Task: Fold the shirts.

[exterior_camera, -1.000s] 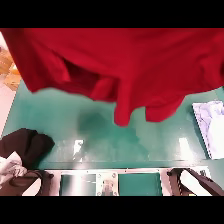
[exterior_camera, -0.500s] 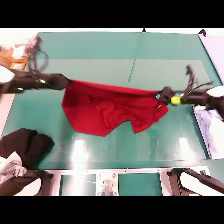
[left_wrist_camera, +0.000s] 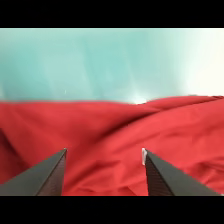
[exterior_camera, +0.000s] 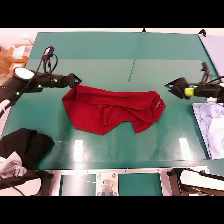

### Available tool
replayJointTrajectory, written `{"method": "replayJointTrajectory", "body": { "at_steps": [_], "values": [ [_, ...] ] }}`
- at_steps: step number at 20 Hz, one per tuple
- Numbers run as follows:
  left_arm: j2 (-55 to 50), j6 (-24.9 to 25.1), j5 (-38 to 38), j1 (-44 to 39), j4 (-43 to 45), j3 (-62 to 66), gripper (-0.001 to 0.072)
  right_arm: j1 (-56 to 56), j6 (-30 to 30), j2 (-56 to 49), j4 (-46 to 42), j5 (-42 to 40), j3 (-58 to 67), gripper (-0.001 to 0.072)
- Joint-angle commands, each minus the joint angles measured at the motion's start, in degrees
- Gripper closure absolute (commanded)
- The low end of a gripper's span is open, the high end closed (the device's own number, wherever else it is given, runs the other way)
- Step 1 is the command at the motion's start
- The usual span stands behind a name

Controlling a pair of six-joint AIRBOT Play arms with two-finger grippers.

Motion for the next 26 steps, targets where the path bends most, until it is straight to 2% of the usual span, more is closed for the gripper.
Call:
{"method": "replayJointTrajectory", "body": {
  "at_steps": [1, 3, 4, 8, 10, 12, 15, 16, 17, 18, 20, 21, 24, 26],
  "values": [
    [-0.48, -7.82, -5.73, 0.07, 13.66, 4.0, 0.0164, -4.31, 2.12, 2.97, -3.89, 13.55, 0.5, 0.0312],
    [-0.46, -14.49, -13.07, 0.46, 23.32, 5.73, 0.0164, -3.76, 3.58, 6.95, -7.06, 13.16, -7.63, 0.031],
    [-0.46, -16.59, -17.84, 1.42, 25.46, 6.34, 0.0164, -3.37, 3.93, 8.37, -6.97, 12.24, -12.17, 0.0296],
    [0.15, -21.68, -33.46, 7.61, 25.75, 4.52, 0.0166, 0.7, 2.01, 8.79, -6.95, 2.14, -27.36, 0.0228],
    [2.64, -22.93, -34.91, 9.49, 25.75, -0.63, 0.0166, 4.87, 1.62, 7.41, -6.95, -2.64, -31.15, 0.0218],
    [6.47, -23.56, -31.98, 9.7, 25.46, -8.26, 0.0165, 9.57, 1.62, 5.18, -6.88, -6.56, -31.98, 0.0224],
    [9.05, -23.93, -27.56, 9.62, 18.67, -17.29, 0.0164, 16.33, 1.6, 1.95, -4.15, -13.22, -31.8, 0.0226],
    [9.05, -23.89, -26.16, 9.62, 15.32, -19.76, 0.0164, 18.16, 1.6, 0.92, -3.13, -14.21, -31.39, 0.0258],
    [9.05, -23.34, -24.46, 9.6, 12.37, -21.99, 0.0164, 19.93, 1.31, -0.02, -2.29, -14.4, -30.91, 0.0334],
    [9.05, -21.81, -22.43, 9.6, 9.11, -24.26, 0.0164, 21.46, 0.94, -0.68, -2.19, -14.4, -30.34, 0.0366],
    [9.05, -19.74, -19.26, 9.31, 3.67, -28.17, 0.0164, 23.32, 0.55, -0.9, -2.21, -14.58, -29.57, 0.0603],
    [9.03, -19.41, -17.22, 7.98, 2.67, -29.73, 0.0165, 23.63, 0.55, -0.87, -2.19, -14.6, -29.38, 0.0676],
    [8.83, -20.0, -7.91, -0.22, 2.32, -32.11, 0.0165, 23.61, 0.57, -0.85, -2.19, -14.34, -28.65, 0.0692],
    [7.76, -19.8, -1.7, -4.44, -1.86, -32.04, 0.0167, 23.65, 0.57, -0.76, -2.19, -12.83, -27.87, 0.0692]
  ]
}}
